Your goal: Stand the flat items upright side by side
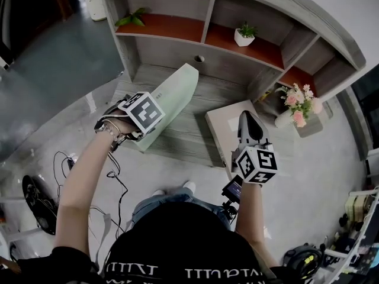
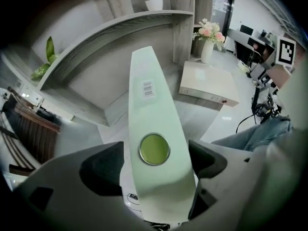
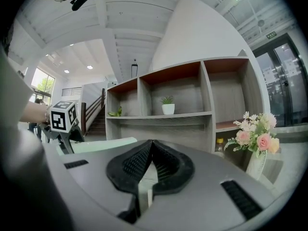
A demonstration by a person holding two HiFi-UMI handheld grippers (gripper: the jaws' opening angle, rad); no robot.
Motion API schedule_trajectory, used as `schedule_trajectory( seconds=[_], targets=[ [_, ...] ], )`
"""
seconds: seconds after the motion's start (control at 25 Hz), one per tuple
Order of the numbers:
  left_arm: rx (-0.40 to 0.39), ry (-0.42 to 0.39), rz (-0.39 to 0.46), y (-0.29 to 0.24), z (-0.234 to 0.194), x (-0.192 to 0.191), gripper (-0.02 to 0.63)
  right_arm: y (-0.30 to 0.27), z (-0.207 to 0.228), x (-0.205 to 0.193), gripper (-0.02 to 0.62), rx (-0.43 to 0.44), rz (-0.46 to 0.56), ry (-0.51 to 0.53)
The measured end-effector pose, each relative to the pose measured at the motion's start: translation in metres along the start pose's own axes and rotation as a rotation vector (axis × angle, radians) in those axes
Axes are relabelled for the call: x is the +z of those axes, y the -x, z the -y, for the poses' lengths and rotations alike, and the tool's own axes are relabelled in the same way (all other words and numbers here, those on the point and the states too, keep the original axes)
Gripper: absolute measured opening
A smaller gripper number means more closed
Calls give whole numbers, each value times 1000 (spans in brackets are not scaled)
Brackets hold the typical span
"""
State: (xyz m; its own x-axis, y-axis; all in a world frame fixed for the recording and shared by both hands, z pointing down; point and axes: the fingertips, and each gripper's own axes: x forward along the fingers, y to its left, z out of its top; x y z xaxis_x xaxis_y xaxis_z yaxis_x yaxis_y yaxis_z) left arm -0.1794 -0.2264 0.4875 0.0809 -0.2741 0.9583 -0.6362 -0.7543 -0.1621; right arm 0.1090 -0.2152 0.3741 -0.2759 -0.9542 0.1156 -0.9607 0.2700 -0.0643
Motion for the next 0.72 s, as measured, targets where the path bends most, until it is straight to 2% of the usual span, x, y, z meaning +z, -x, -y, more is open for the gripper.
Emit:
schedule_trajectory(
  seconds=[0.16,0.36,0.6,0.72],
  targets=[
    [21,-23,11,1,-2,9,443,2,8,-1,14,-1,4,-5],
    [12,14,38,7,-15,36,443,7,26,3,14,-18,16,-6],
    [-76,40,-54,-16,-22,54,443,19,57,8,14,-59,29,-2],
    [-96,50,-93,-25,-23,62,443,27,73,7,14,-80,25,-5]
  ],
)
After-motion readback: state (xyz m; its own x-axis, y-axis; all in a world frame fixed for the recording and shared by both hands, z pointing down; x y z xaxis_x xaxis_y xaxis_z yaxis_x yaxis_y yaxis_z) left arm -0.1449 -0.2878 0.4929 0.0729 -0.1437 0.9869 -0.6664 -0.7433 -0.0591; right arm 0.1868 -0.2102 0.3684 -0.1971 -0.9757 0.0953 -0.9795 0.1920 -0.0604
